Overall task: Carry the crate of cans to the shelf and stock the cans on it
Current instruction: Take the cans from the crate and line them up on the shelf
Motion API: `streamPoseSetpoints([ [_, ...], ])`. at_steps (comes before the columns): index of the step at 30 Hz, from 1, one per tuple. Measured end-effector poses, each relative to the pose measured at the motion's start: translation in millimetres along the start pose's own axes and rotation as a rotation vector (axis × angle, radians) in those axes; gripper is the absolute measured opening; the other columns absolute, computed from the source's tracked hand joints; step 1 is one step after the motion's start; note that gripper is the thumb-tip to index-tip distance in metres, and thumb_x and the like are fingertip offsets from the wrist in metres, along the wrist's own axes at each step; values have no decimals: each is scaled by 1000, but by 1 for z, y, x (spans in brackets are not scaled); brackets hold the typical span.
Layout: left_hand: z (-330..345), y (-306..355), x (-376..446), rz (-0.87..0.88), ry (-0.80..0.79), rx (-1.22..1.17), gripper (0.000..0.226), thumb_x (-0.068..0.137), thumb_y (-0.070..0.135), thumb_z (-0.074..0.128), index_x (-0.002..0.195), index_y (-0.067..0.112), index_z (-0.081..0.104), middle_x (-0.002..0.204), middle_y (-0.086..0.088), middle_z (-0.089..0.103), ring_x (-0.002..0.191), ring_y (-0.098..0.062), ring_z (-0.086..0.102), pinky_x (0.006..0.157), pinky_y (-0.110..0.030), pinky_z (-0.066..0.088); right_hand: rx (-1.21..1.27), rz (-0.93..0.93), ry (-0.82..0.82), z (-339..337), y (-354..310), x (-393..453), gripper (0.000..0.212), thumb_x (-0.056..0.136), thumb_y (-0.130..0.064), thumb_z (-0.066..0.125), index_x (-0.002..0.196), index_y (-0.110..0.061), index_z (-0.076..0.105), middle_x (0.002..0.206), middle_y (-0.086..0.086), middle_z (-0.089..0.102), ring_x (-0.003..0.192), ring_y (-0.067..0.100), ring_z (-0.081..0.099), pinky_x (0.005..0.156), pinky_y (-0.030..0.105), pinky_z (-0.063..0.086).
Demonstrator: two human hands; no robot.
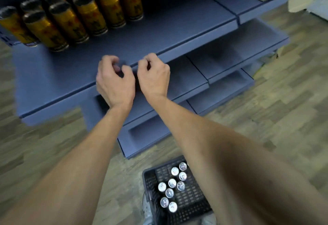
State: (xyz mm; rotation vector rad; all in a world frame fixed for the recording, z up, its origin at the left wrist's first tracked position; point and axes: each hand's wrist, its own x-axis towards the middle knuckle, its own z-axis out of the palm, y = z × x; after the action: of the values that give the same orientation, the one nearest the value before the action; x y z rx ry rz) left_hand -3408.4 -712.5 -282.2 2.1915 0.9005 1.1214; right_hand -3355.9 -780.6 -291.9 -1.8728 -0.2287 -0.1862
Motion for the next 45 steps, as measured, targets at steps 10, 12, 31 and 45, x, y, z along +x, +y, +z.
streamPoseSetpoints([
  [10,82,-64,-230,30,-799,365,24,86,29,59,106,17,63,105,-9,61,96,-35,60,79,-41,47,-563,371,-324,-161,263,-101,23,92,-23,52,111,-16,63,94,15,72,95,37,64,84,43,52],
  [12,96,-98,-287,-46,-957,457,27,87,27,59,111,15,64,115,-12,56,102,-37,59,83,-41,47,-579,462,-403,-171,312,-136,28,90,-22,51,114,-14,63,96,18,72,96,38,65,84,43,53],
  [31,192,-353,-542,-225,-1493,764,58,91,25,52,147,26,37,141,-16,46,121,-36,52,91,-42,45,-636,941,-745,-73,607,-378,33,90,-19,54,122,-13,57,122,17,63,111,36,61,87,39,51],
  [45,175,-429,-573,-372,-1448,649,56,92,15,51,145,29,41,146,-8,42,129,-28,46,95,-40,43,-897,1059,-1547,29,653,-500,61,97,-24,53,153,-12,30,161,26,-8,147,47,6,114,58,29],
])
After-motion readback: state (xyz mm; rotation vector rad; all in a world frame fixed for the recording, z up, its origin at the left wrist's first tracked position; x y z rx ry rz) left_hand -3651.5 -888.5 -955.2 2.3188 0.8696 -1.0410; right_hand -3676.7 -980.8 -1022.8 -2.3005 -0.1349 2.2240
